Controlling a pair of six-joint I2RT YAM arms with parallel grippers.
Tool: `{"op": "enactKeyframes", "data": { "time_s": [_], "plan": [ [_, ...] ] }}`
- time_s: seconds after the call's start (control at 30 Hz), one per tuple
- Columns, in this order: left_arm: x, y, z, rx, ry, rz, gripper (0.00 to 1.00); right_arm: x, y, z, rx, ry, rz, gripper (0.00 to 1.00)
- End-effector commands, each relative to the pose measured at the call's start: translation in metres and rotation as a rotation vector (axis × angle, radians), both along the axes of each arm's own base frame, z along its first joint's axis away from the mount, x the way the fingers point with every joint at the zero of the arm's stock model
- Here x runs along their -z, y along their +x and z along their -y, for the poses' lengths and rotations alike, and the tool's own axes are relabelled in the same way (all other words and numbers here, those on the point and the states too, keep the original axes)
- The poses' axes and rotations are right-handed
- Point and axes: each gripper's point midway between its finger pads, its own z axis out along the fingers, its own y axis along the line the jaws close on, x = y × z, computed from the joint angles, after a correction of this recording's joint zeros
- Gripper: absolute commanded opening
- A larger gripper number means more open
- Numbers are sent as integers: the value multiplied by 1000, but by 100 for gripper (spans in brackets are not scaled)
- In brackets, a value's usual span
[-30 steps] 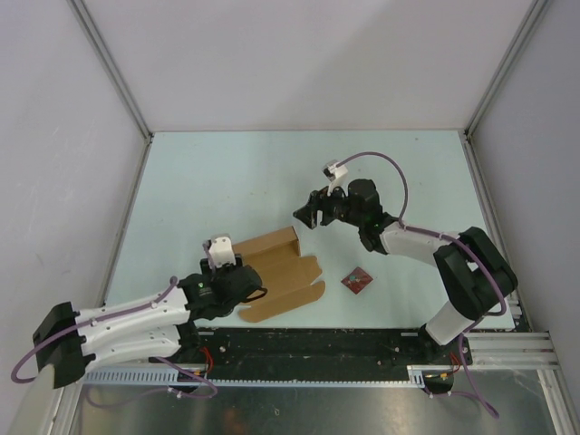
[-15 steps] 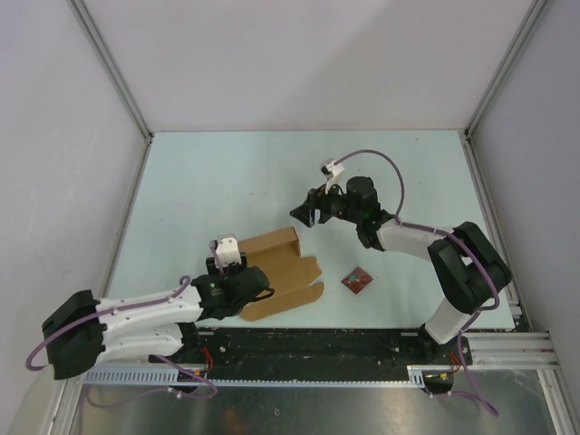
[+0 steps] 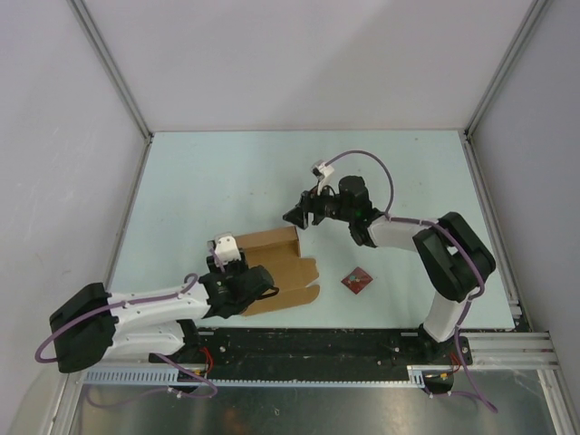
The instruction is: Fold the paper box
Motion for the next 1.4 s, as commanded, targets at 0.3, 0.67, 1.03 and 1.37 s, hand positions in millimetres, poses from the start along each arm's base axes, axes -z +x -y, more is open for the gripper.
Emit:
{"op": "enactKeyframes", "data": {
  "time_s": [0.3, 0.67, 1.03, 1.37],
  "plan": [
    [-10, 16, 8, -37, -4, 117, 50, -20, -18, -31, -172, 54, 76, 72],
    [-14, 30, 21, 109, -143, 177, 56, -12, -23, -42, -193, 25, 74, 72],
    [-10, 45, 25, 139, -97, 134, 59, -6, -22, -46, -196, 11, 69, 72],
    [1, 52, 30, 149, -84, 148, 62, 0, -18, -45, -198, -1, 70, 72]
  ]
}}
